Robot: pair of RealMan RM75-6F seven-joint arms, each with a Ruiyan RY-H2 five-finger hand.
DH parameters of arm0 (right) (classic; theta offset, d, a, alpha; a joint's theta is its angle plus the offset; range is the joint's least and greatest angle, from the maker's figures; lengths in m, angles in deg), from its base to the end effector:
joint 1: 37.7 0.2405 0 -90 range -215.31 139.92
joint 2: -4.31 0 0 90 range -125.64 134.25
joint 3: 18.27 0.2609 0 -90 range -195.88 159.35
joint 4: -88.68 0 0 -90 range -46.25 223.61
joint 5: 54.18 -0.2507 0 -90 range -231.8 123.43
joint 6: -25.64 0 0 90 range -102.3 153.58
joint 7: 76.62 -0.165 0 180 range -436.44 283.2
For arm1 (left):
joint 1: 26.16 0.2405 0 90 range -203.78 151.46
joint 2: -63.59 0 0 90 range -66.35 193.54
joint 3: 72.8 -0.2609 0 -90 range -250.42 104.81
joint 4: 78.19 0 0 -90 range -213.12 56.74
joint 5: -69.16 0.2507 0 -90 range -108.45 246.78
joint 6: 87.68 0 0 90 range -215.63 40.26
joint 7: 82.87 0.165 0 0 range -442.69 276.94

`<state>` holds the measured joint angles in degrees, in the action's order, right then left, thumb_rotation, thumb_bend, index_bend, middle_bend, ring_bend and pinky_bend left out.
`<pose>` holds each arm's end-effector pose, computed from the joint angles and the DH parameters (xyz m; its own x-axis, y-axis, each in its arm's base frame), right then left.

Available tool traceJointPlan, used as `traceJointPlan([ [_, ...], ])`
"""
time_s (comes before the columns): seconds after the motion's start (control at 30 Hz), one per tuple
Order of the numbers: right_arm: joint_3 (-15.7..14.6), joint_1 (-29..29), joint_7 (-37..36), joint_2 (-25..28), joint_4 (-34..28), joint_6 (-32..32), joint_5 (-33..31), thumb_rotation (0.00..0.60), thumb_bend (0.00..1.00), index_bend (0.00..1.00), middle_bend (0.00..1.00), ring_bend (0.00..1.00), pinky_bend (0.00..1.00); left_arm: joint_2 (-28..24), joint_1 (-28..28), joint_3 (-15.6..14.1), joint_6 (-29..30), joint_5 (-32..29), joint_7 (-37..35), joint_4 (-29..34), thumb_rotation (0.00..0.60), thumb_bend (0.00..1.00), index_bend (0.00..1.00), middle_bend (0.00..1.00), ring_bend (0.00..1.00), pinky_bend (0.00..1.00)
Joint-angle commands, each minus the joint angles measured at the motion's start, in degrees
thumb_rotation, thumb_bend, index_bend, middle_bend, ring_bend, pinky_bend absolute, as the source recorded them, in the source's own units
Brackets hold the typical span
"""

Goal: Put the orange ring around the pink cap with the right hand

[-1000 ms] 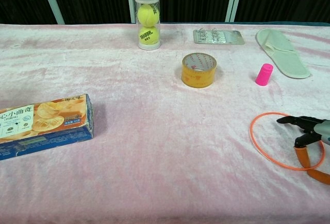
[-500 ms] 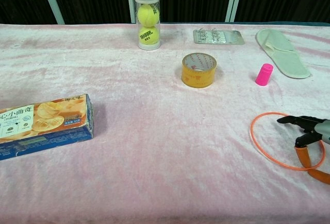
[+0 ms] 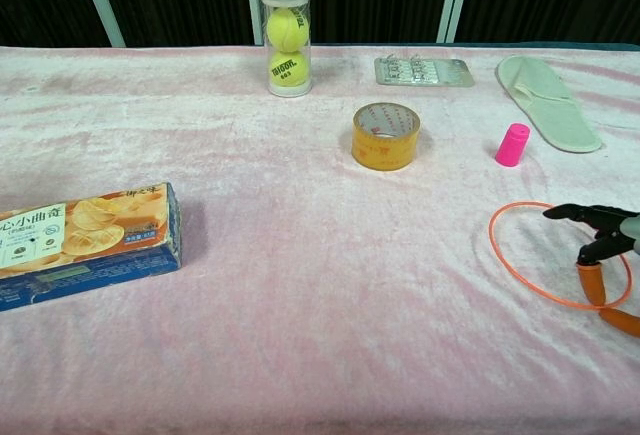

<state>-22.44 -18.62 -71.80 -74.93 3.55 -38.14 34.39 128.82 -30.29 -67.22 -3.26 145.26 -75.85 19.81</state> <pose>-0.2892 -0.2314 -0.0312 0.4532 -0.3780 0.8073 -0.8807 -0.3298 0.3399 -0.3304 0.2092 0.1210 0.3803 -0.0013 0.9248 0.9131 0.1591 -0.3753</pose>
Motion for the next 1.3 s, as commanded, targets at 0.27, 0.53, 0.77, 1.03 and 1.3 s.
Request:
traceJointPlan([
  [0.27,2.22,-0.14,-1.72,3.37,-1.70,-3.36,0.15,0.600,0.47,0.70,0.00,0.06,0.16,0.00,0.01,0.00,0.05,0.03,0.02,0.02,0.600,0.34,0.20,0.07,0.00,0.00],
  [0.53,7.31,3.38,-0.10,8.50,-4.65,-0.56,-4.08,0.600,0.47,0.70,0.00,0.06,0.16,0.05,0.01,0.02,0.10,0.07,0.02,0.03,0.600,0.34,0.20,0.07,0.00,0.00],
  [0.77,12.18,8.22,1.04,10.46,-3.34,6.67,-11.62,0.600,0.47,0.70,0.00,0.06,0.16,-0.04,0.00,0.10,0.07,-0.05,-0.14,-0.05,0.600,0.34,0.20,0.07,0.00,0.00],
  [1.03,14.05,13.21,3.66,8.10,1.19,14.87,-18.62,0.600,0.47,0.70,0.00,0.06,0.16,-0.02,-0.15,0.28,-0.17,-0.40,-0.06,-0.16,0.600,0.34,0.20,0.07,0.00,0.00],
  [1.3,14.33,16.33,5.15,3.18,6.40,18.99,-22.64,0.600,0.47,0.70,0.00,0.06,0.16,-0.06,-0.23,0.44,-0.27,-0.66,-0.09,-0.20,0.600,0.34,0.20,0.06,0.00,0.00],
])
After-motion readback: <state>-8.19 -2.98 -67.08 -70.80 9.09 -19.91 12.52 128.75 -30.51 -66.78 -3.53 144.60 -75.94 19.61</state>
